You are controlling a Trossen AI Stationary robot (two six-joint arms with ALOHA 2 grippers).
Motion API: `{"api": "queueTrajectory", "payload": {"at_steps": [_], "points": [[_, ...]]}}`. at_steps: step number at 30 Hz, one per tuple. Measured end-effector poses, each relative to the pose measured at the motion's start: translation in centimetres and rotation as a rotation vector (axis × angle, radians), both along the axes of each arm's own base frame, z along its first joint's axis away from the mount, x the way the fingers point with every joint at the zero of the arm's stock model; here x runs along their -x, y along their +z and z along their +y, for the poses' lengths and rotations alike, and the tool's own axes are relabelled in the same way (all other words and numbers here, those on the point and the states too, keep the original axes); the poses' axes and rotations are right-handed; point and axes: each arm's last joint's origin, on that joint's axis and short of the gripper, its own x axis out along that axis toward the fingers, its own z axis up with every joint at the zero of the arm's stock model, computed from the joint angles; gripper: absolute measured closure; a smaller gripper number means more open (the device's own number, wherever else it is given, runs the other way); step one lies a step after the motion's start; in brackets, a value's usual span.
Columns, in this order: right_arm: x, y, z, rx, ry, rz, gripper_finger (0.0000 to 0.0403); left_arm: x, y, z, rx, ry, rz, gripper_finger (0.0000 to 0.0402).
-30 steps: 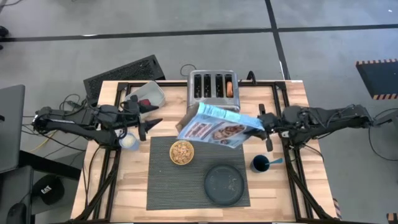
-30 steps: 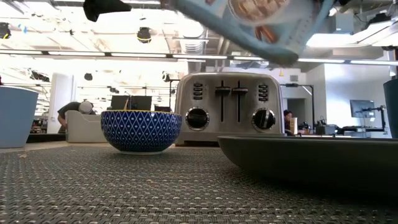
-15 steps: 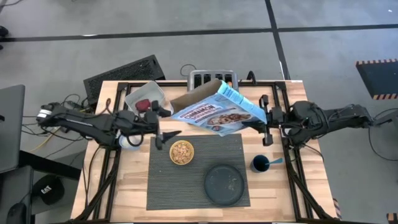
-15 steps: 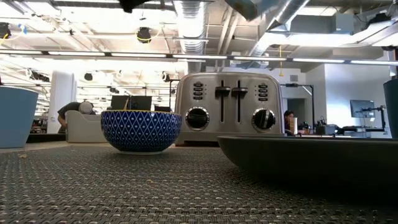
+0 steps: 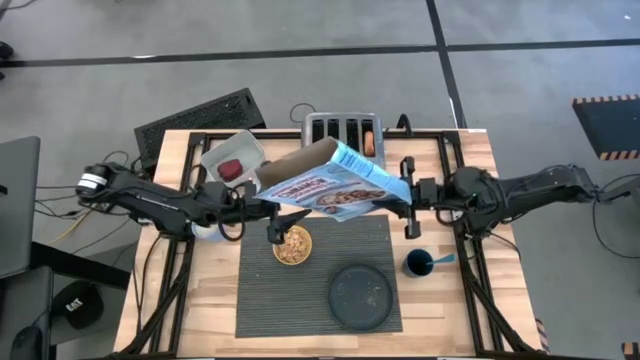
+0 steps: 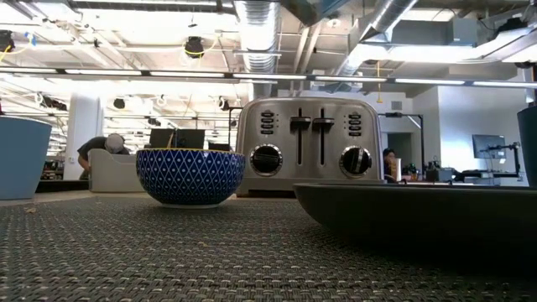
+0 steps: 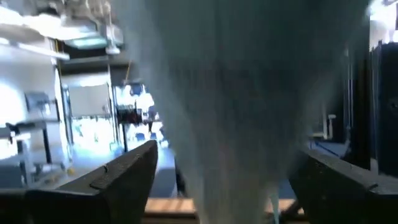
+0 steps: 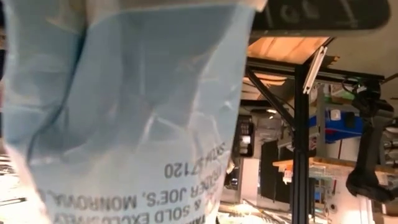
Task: Arrange a breakfast setting
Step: Pour the cereal from the blue cereal box into the yellow bowl
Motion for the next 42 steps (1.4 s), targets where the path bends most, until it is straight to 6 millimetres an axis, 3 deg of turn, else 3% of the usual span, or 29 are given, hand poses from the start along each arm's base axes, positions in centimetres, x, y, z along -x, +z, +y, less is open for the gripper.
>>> {"api": "queueTrajectory", "payload": {"at_steps": [4,10,12,20,27,34,42], "points": [[-0.9,-0.3,0.1,-0.001,0.0,-0.005,0.0282,-0.3,0.0,-0.1,-0.022,0.009,-0.038,0.0157],[-1.5,-0.6,0.1,-0.001,-0.004,-0.001,0.0281,-0.5,-0.1,-0.1,-0.065,0.014,-0.042,0.0342],[-1.5,-0.6,0.1,0.001,-0.004,0.005,0.0272,-0.5,-0.1,-0.1,-0.075,0.018,-0.04,0.038],[-1.2,-0.7,0.1,-0.008,-0.001,0.022,0.0193,-0.6,-0.4,-0.1,-0.09,0.026,-0.008,0.0382],[1.2,-0.1,-0.2,-0.032,0.0,0.063,0.0137,-0.8,-1.1,0.0,-0.102,0.056,0.075,0.0382],[3.3,-0.2,-0.5,-0.064,-0.011,0.128,0.0127,-1.0,-2.0,0.4,-0.083,0.068,0.172,0.0388],[2.8,-0.9,-0.3,-0.041,-0.001,0.191,0.0126,-1.2,-3.5,0.4,-0.043,0.059,0.312,0.0388]]}}
